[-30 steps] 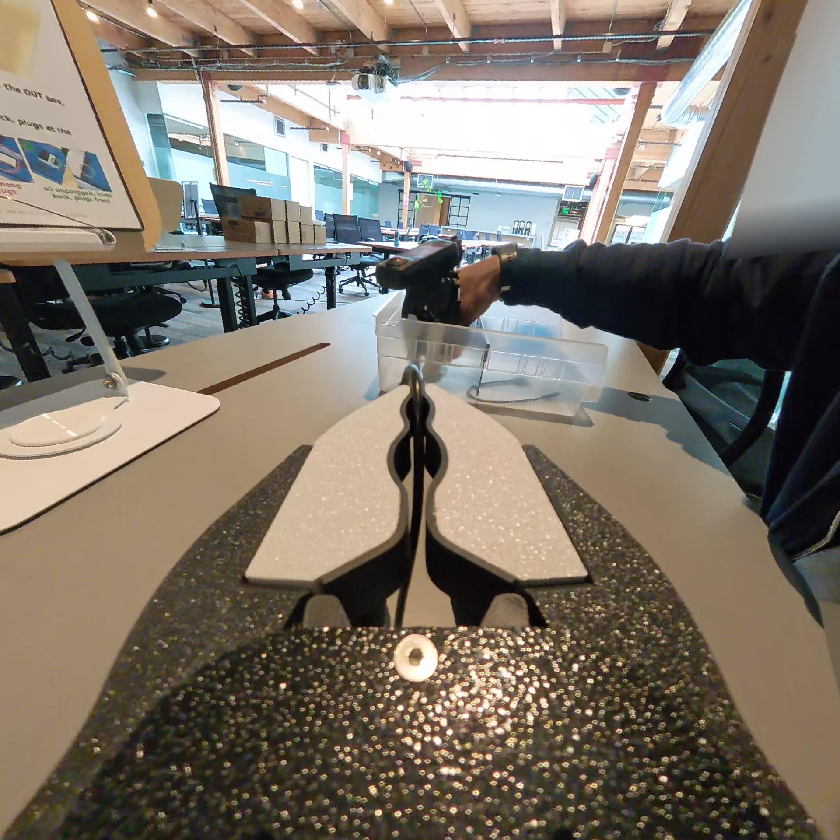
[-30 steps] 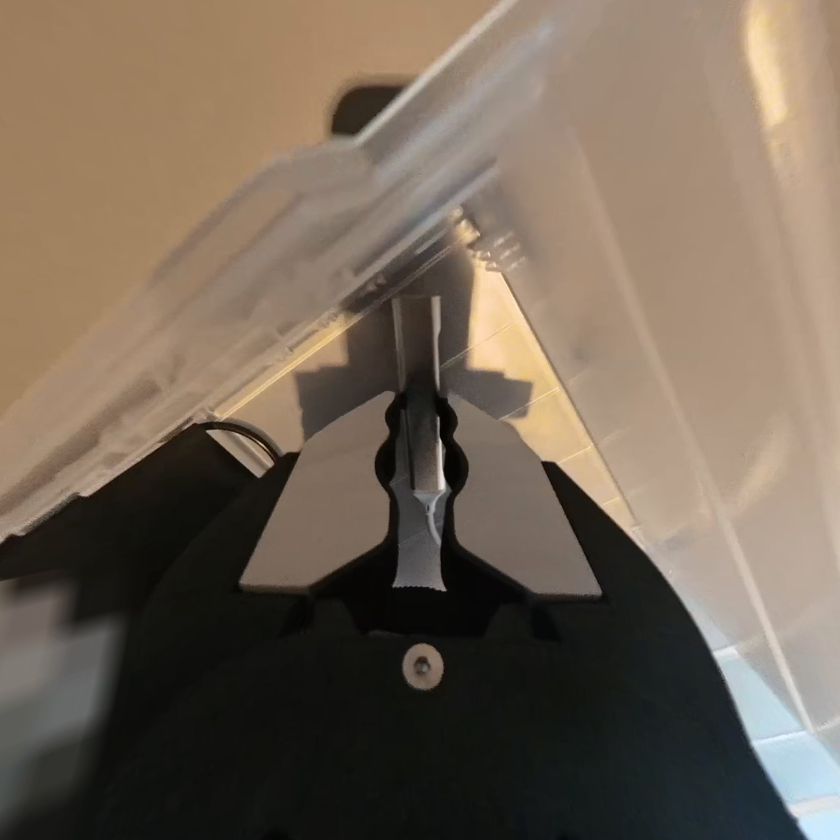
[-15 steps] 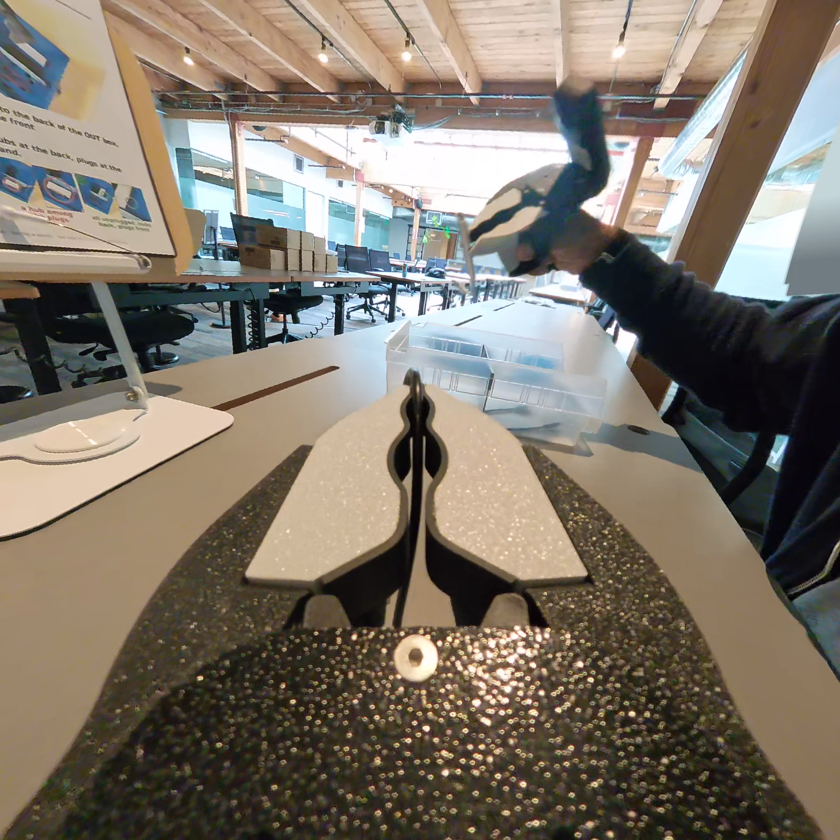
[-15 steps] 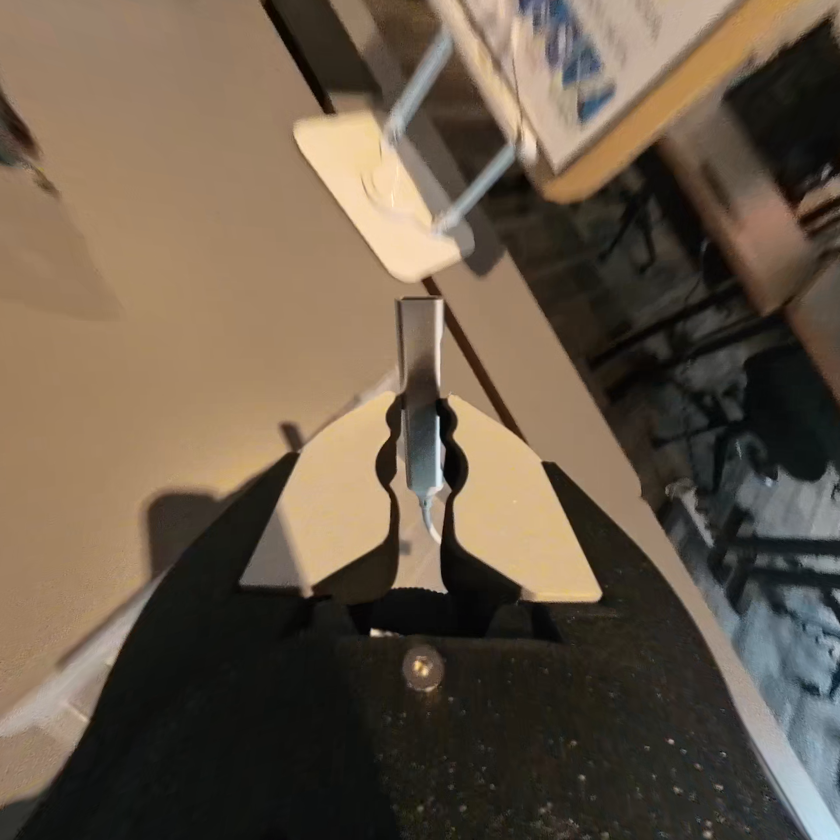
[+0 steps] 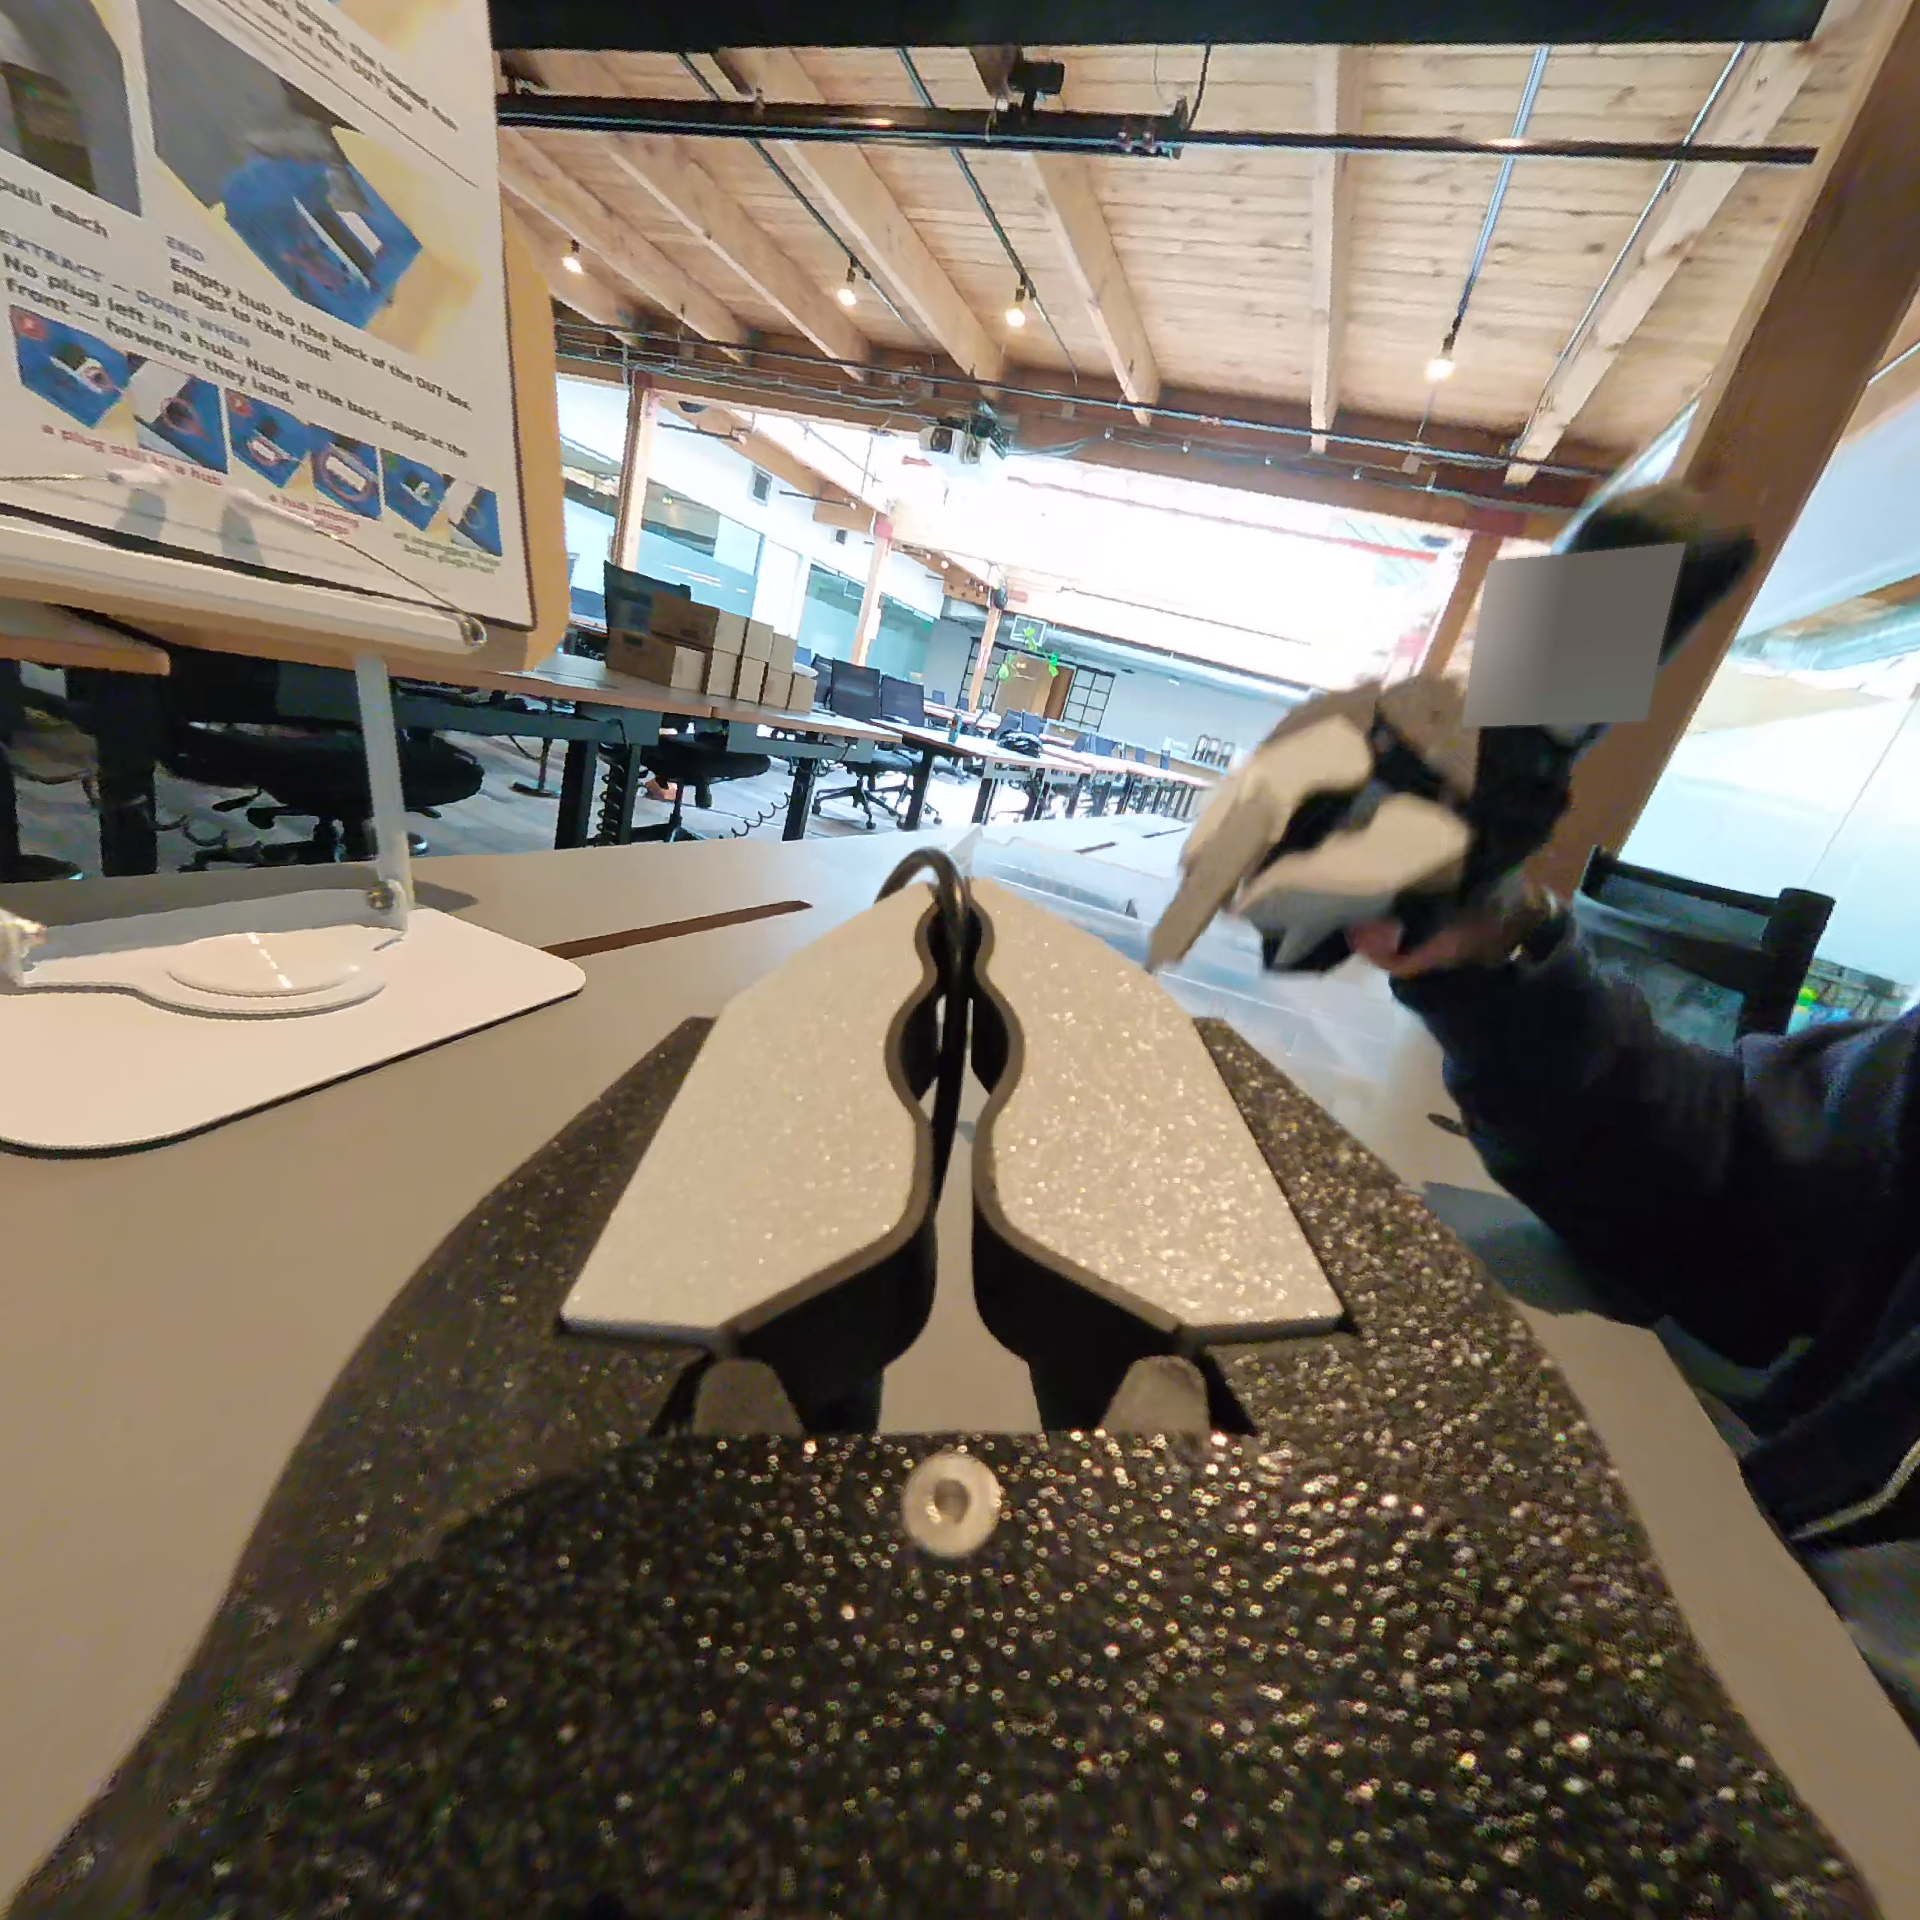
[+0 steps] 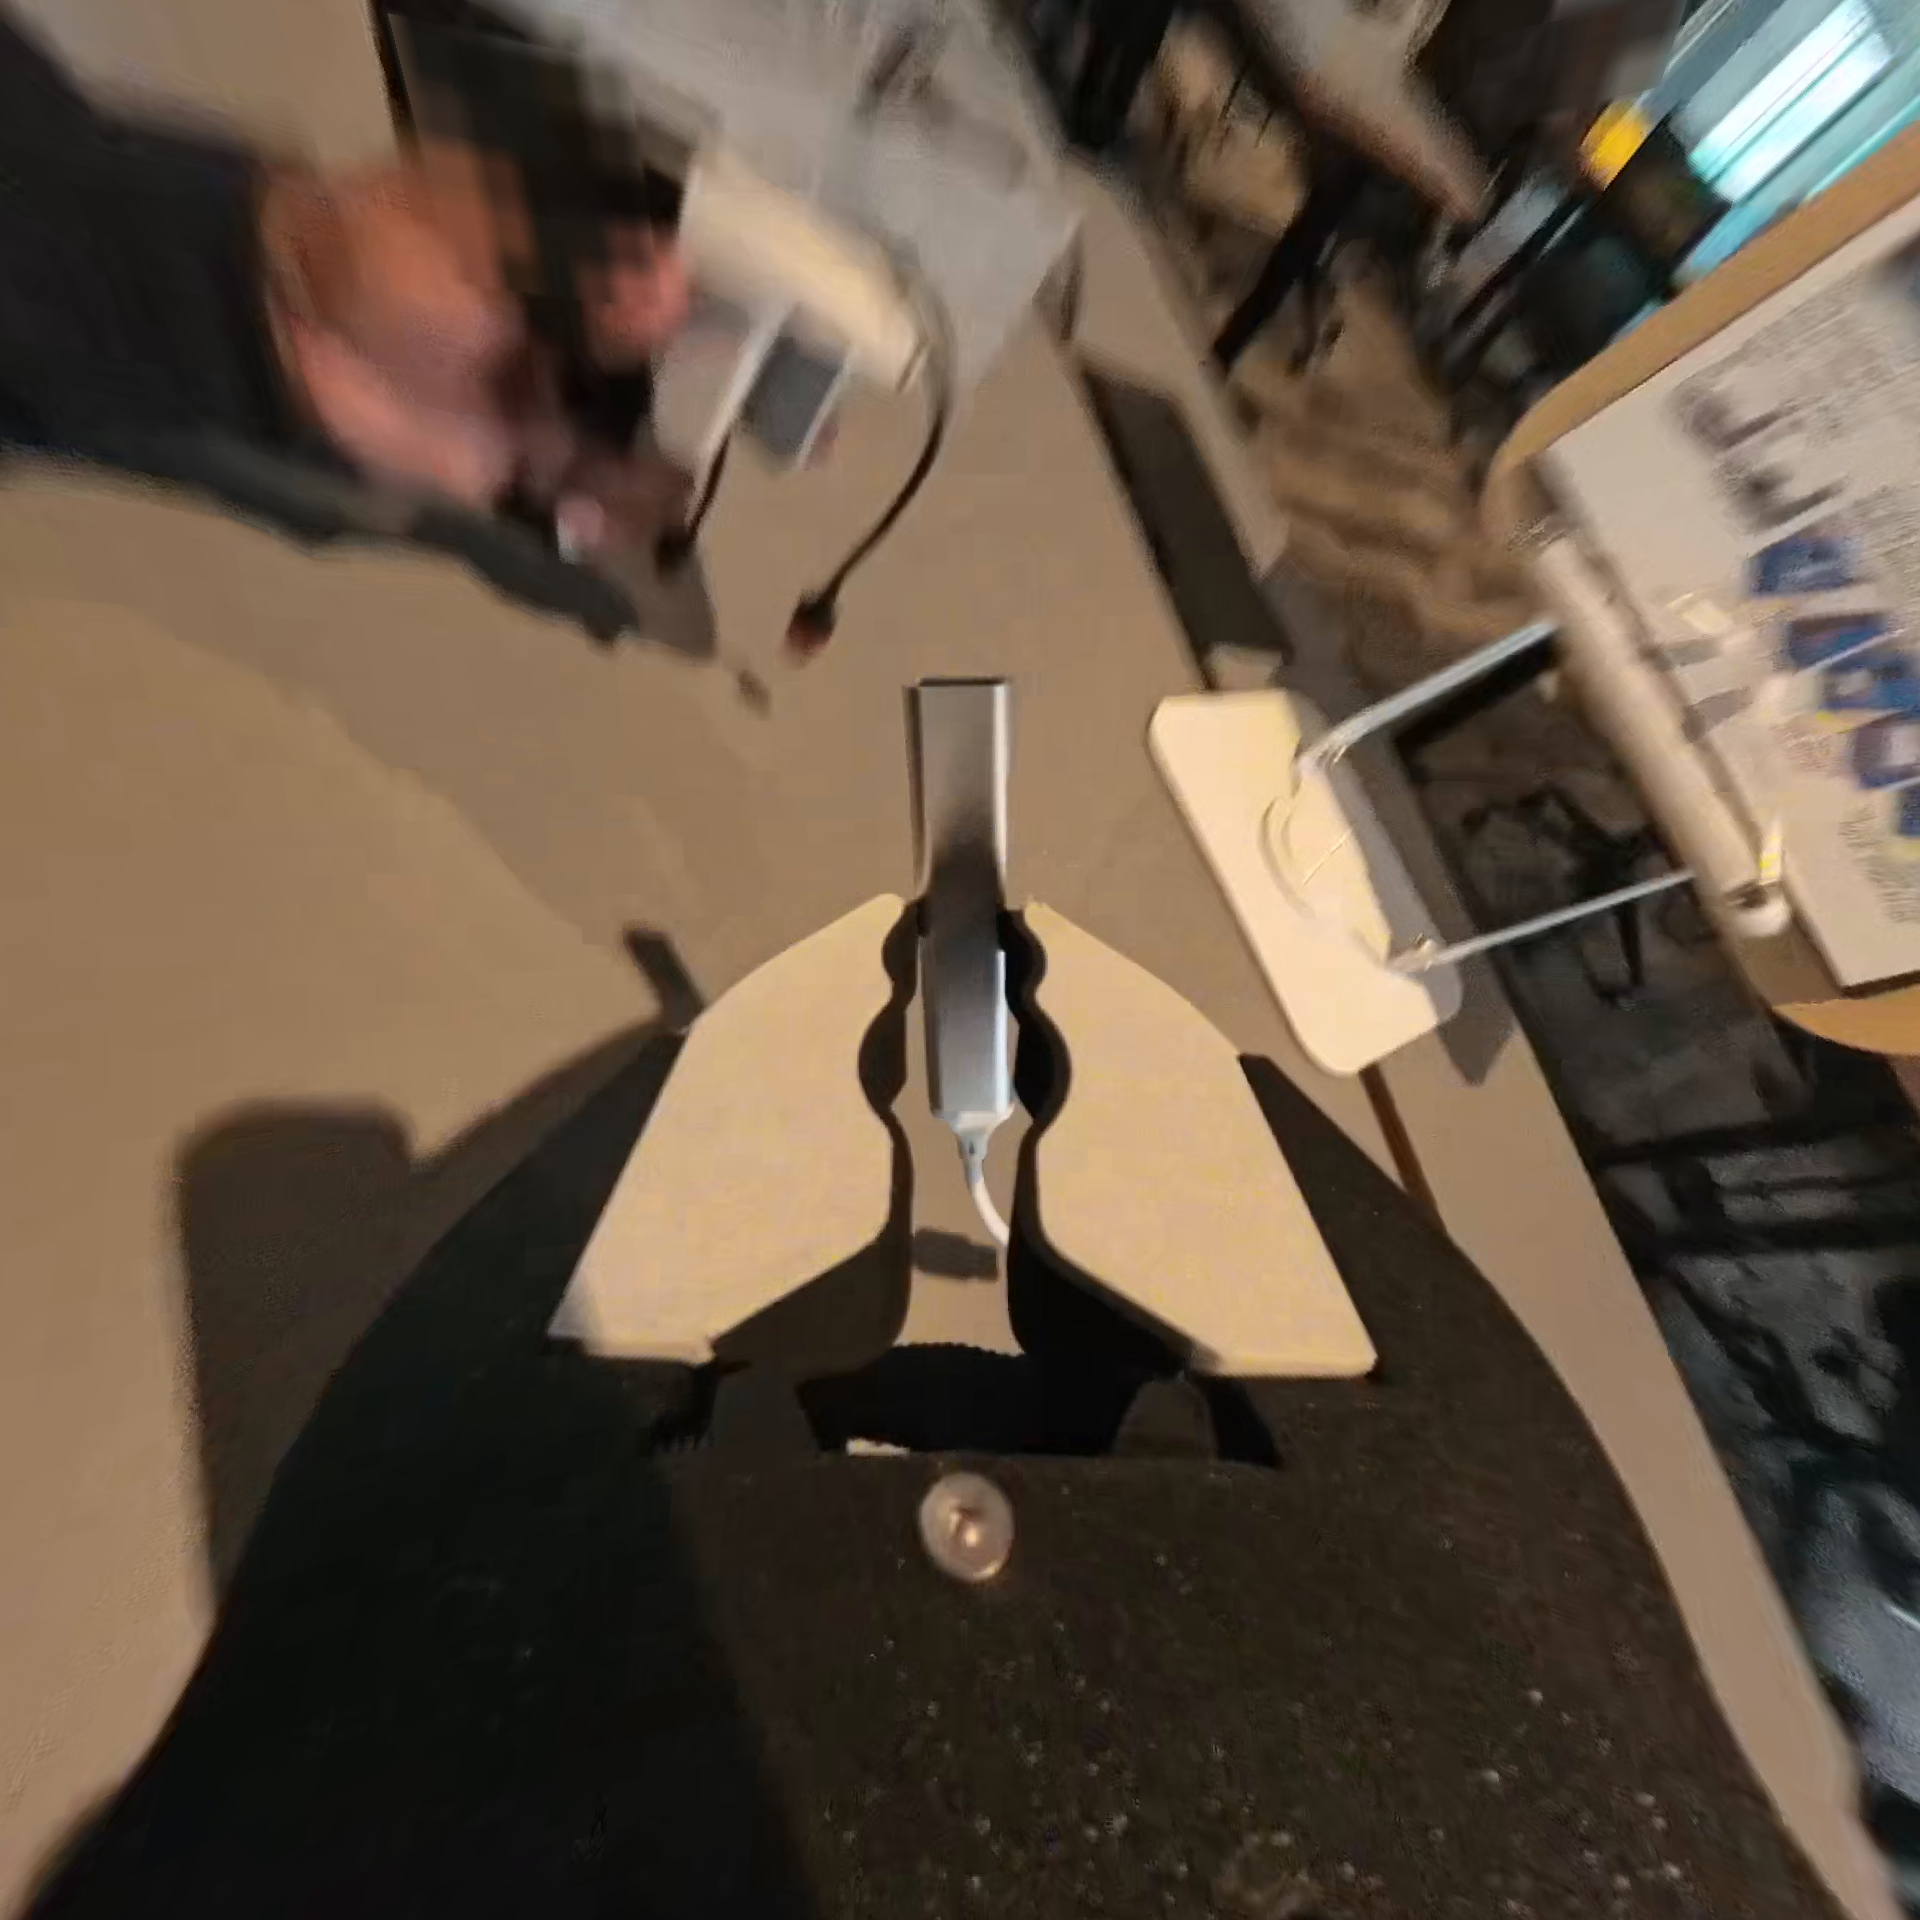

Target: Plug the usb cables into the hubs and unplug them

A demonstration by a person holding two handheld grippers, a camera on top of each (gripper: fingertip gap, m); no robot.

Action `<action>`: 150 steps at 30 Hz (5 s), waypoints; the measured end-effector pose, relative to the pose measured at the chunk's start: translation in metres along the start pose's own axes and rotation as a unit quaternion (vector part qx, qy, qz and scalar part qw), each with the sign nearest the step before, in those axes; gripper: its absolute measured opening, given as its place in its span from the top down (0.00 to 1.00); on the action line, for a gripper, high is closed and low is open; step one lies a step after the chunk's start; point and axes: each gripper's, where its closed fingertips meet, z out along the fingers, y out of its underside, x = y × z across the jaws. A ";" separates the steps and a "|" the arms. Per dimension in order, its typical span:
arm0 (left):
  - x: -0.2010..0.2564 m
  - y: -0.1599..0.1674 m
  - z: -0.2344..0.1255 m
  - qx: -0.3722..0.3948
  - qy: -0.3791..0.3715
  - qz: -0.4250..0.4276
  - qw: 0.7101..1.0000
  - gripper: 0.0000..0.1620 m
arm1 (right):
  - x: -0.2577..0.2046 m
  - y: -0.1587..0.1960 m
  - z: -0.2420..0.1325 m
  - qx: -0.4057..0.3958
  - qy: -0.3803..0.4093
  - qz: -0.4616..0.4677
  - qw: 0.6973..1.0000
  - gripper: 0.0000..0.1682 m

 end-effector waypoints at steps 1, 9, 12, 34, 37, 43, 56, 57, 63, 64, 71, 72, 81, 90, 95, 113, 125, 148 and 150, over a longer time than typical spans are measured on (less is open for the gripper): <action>0.000 -0.001 -0.001 0.006 0.003 -0.009 1.000 1.00 | -0.012 0.014 0.014 -0.047 -0.003 -0.031 0.998 0.91; 0.005 -0.006 -0.001 0.029 0.041 -0.070 0.996 1.00 | -0.089 0.054 0.061 -0.179 -0.113 -0.120 0.970 0.91; 0.008 -0.004 0.001 0.026 0.049 -0.074 0.996 1.00 | -0.104 0.065 0.070 -0.205 -0.141 -0.130 0.960 0.91; 0.066 0.001 0.010 0.015 0.226 -0.130 0.965 1.00 | -0.091 0.029 0.099 -0.020 -0.169 0.082 0.982 0.63; 0.078 0.000 0.009 0.019 0.268 -0.148 0.952 1.00 | -0.098 0.017 0.099 0.019 -0.198 0.105 0.974 0.68; 0.082 -0.001 0.008 0.024 0.283 -0.159 0.946 1.00 | -0.104 0.003 0.096 0.063 -0.228 0.134 0.962 0.95; 0.017 0.030 -0.003 -0.176 0.057 -0.025 0.983 0.66 | -0.054 0.008 0.083 0.103 -0.236 0.353 0.900 0.96; 0.012 0.033 -0.005 -0.191 0.042 -0.008 0.981 0.66 | -0.050 0.009 0.082 0.106 -0.232 0.364 0.896 0.96; 0.008 0.030 -0.001 -0.162 0.029 0.036 0.986 0.73 | -0.045 0.012 0.081 0.098 -0.203 0.334 0.915 0.96; 0.018 0.029 0.001 -0.148 0.061 0.033 0.987 0.80 | -0.045 0.011 0.081 0.096 -0.197 0.322 0.921 0.96; 0.040 0.068 0.017 -0.193 0.119 -0.001 0.974 0.82 | -0.058 0.003 0.080 0.091 -0.201 0.273 0.936 0.96; 0.041 0.074 0.018 -0.205 0.118 0.010 0.972 0.80 | -0.060 0.002 0.079 0.090 -0.203 0.267 0.938 0.96; 0.062 0.078 0.023 -0.194 0.166 0.007 0.967 0.89 | -0.076 -0.002 0.077 0.084 -0.217 0.219 0.948 0.96; 0.067 0.076 0.021 -0.181 0.188 0.020 0.965 0.95 | -0.079 -0.006 0.074 0.093 -0.222 0.198 0.950 0.96; 0.069 0.046 0.023 -0.076 0.197 -0.031 0.977 0.96 | -0.076 -0.012 0.068 0.125 -0.216 0.207 0.946 0.82; 0.071 -0.025 -0.015 0.259 0.340 -0.235 0.873 0.96 | -0.066 -0.049 0.034 0.270 -0.126 0.208 0.932 0.87; 0.051 -0.009 0.000 0.137 0.199 -0.078 0.967 0.96 | -0.082 0.003 0.056 0.114 -0.106 0.013 0.988 0.84; -0.012 -0.024 -0.020 0.116 0.028 -0.007 0.993 0.96 | -0.116 0.027 0.083 0.091 -0.257 0.065 0.960 0.85; -0.012 -0.026 -0.021 0.119 0.028 -0.008 0.992 0.96 | -0.117 0.026 0.084 0.095 -0.262 0.073 0.958 0.85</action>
